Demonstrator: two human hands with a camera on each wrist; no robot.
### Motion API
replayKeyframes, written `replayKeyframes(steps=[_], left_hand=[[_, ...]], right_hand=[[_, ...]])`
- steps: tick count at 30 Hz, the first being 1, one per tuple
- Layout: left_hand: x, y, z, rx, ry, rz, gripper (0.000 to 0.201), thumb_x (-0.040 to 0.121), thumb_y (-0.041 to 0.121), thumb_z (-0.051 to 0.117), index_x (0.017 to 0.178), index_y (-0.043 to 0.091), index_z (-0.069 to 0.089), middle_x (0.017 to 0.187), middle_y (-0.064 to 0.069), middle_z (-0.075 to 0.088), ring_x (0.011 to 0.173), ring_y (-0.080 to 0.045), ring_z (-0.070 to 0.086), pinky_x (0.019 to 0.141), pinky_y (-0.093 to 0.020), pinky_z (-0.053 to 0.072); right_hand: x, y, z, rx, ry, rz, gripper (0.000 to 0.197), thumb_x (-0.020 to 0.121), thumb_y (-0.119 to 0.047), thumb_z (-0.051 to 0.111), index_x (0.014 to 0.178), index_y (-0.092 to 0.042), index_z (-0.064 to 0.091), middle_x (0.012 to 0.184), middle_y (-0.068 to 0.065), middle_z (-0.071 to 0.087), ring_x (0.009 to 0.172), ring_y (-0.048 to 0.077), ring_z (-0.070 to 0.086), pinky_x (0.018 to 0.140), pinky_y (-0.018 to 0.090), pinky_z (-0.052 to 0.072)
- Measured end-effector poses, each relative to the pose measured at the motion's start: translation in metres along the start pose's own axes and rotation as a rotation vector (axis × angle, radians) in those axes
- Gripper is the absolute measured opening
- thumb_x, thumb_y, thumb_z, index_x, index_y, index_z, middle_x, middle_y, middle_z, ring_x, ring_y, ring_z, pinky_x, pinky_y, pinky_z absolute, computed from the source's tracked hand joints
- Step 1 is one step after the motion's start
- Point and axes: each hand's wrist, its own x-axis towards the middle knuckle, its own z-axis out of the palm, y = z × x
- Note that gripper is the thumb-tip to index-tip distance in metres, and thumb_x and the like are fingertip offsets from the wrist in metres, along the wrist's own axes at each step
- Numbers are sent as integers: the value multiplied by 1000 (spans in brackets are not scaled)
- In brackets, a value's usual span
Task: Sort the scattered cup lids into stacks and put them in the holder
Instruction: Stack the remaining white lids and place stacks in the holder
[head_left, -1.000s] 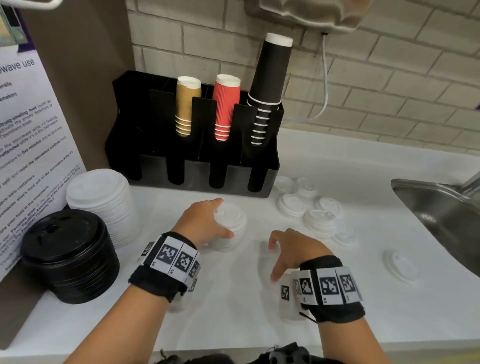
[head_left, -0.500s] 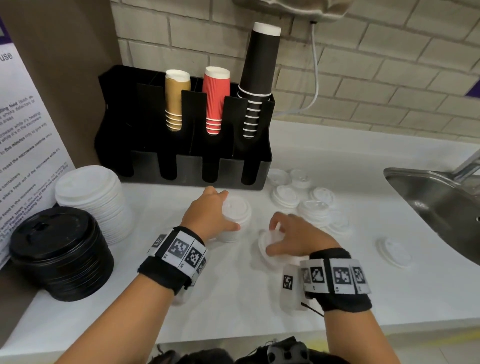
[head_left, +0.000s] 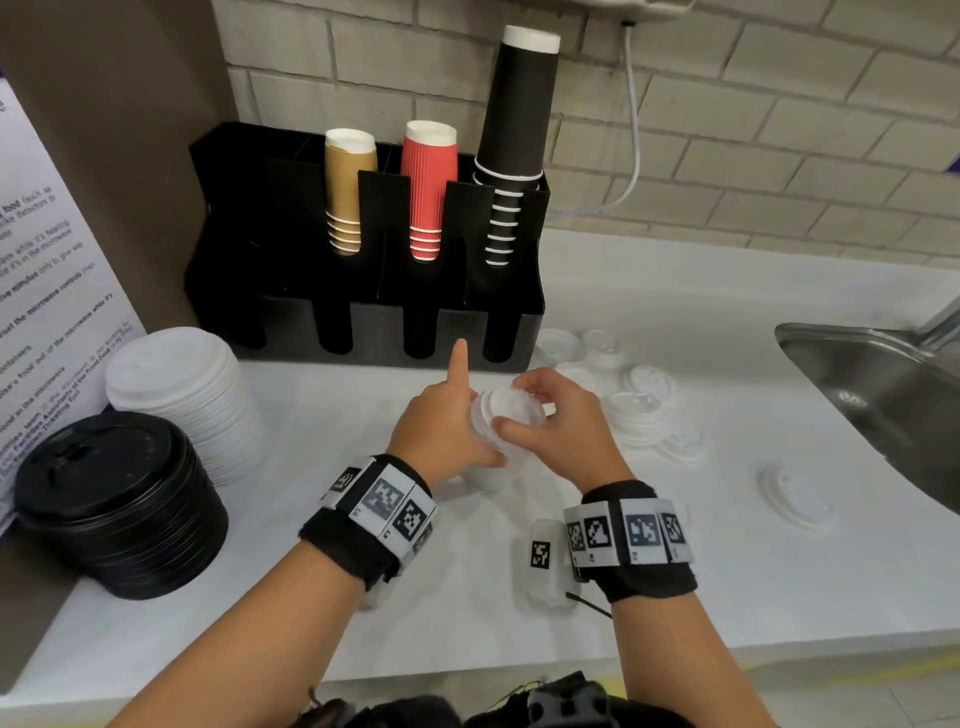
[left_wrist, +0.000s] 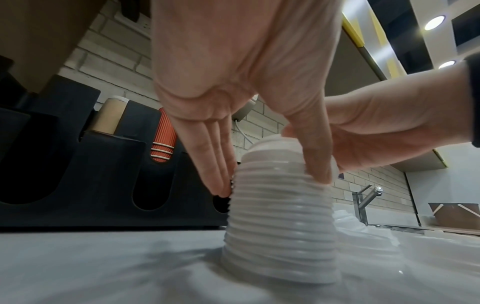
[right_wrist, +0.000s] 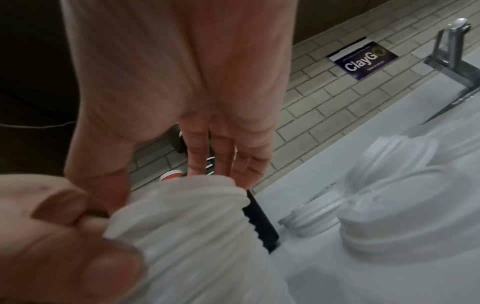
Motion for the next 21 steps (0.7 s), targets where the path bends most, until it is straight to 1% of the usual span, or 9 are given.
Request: replayKeyframes(steps=[3, 5, 8, 11, 14, 16, 18, 19, 21], left_hand=[[0, 0, 0, -28, 5, -5, 136, 62, 23, 89, 153, 19, -12, 99, 5, 63, 86, -14, 60, 77, -25, 47], [1, 0, 0, -48, 8, -8, 138, 62, 20, 89, 152, 21, -15, 94, 5, 61, 83, -13, 60, 75, -24, 47], [3, -2, 1, -63, 9, -10, 140, 62, 19, 89, 152, 22, -18, 89, 8, 59, 78, -9, 58, 73, -22, 45], [4, -5, 2, -68, 6, -13, 138, 62, 19, 89, 152, 23, -15, 83, 14, 54, 77, -6, 56, 73, -22, 45], [5, -7, 3, -66, 0, -17, 134, 62, 20, 89, 154, 21, -10, 84, 16, 53, 81, -8, 56, 76, -22, 44], [4, -6, 3, -59, -3, -27, 131, 61, 20, 89, 155, 19, -2, 93, 11, 56, 91, -13, 58, 80, -24, 45], [2, -4, 1, -45, -4, -38, 122, 60, 22, 90, 154, 16, 13, 109, 2, 61, 103, -20, 59, 87, -29, 48], [2, -4, 1, -34, -3, -38, 110, 59, 23, 91, 150, 15, 28, 113, -1, 63, 106, -22, 59, 89, -31, 49], [1, -3, -1, -24, -5, -32, 77, 58, 22, 91, 127, 16, 57, 108, -2, 67, 102, -22, 62, 87, -35, 52]], right_hand=[[4, -4, 4, -68, -20, -30, 49, 67, -25, 82, 111, -16, 62, 106, -2, 63, 95, 9, 55, 73, 8, 39], [5, -6, 4, -106, -38, -56, 51, 67, -26, 82, 113, -15, 61, 108, -2, 63, 97, 9, 54, 73, 7, 37], [6, -11, 4, -139, -62, -69, 52, 67, -26, 83, 113, -14, 61, 109, -1, 62, 99, 11, 54, 77, 15, 37], [7, -15, 4, -162, -77, -70, 54, 66, -24, 83, 114, -13, 60, 109, 1, 62, 100, 13, 54, 80, 17, 39], [8, -18, 4, -178, -98, -60, 56, 66, -24, 84, 115, -13, 60, 110, 3, 62, 103, 15, 55, 84, 21, 43], [7, -19, 5, -205, -112, -68, 56, 65, -24, 83, 115, -13, 60, 111, 5, 62, 106, 19, 54, 89, 28, 46], [7, -21, 7, -225, -122, -73, 54, 66, -24, 83, 114, -13, 60, 109, 5, 61, 106, 22, 53, 90, 32, 46], [7, -21, 7, -226, -123, -70, 53, 65, -24, 83, 113, -14, 60, 108, 5, 61, 106, 22, 52, 88, 32, 46], [6, -19, 7, -207, -121, -59, 52, 65, -24, 84, 111, -16, 60, 107, 3, 61, 104, 20, 52, 83, 26, 43]])
